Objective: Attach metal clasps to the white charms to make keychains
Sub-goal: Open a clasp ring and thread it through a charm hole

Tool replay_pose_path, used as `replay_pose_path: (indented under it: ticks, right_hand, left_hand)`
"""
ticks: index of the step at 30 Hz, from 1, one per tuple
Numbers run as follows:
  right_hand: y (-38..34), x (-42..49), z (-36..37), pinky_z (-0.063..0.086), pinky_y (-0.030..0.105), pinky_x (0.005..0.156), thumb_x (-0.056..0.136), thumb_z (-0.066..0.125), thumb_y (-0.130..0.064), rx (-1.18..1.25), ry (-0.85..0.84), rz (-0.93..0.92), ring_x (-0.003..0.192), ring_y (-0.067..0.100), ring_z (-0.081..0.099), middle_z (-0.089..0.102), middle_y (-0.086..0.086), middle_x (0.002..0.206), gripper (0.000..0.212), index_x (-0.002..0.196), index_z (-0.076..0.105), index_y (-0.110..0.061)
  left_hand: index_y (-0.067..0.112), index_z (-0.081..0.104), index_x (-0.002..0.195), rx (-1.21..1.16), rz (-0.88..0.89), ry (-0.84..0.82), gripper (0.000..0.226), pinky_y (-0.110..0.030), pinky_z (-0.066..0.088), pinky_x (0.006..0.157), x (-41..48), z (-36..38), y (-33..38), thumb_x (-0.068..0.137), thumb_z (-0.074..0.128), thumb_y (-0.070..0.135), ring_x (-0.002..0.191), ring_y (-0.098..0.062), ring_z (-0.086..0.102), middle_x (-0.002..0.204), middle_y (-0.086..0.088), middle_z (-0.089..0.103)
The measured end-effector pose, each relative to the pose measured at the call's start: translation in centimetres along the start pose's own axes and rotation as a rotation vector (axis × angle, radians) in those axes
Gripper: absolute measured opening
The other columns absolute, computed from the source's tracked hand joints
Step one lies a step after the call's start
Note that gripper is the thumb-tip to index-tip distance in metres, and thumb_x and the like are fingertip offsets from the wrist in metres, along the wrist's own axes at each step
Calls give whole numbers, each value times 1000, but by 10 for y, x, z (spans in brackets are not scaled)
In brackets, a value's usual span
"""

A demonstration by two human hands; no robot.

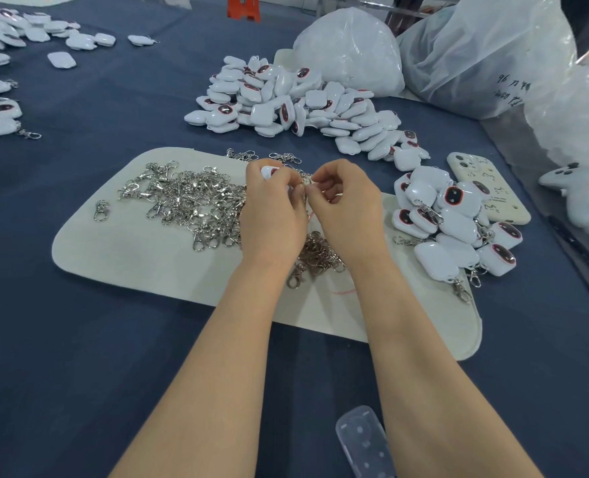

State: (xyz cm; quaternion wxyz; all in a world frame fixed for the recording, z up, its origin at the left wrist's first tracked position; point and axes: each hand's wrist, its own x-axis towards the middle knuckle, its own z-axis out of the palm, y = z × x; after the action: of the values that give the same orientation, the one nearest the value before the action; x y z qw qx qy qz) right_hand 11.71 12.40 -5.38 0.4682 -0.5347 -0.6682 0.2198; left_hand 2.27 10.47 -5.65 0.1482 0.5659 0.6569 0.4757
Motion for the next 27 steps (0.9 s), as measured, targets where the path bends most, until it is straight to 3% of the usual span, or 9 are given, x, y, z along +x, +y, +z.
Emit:
replay_pose_path:
  ticks: [21, 27]
  right_hand:
    - [0, 0, 0, 39, 7, 65, 83, 65, -7, -10, -4, -3, 68, 1, 49, 59, 1, 87, 13, 84, 57, -17]
    - [3, 0, 0, 40, 9, 66, 83, 61, -4, 7, -96, 12, 70, 3, 48, 57, 1, 89, 15, 88, 54, -15]
  left_hand:
    - [11, 63, 98, 40, 27, -5, 12, -33, 44, 82, 0, -1, 0, 94, 52, 14, 93, -19, 53, 126, -4, 42]
    - [9, 62, 99, 64, 24, -24, 13, -37, 46, 85, -1, -1, 1, 93, 51, 11, 91, -21, 53, 125, -7, 42]
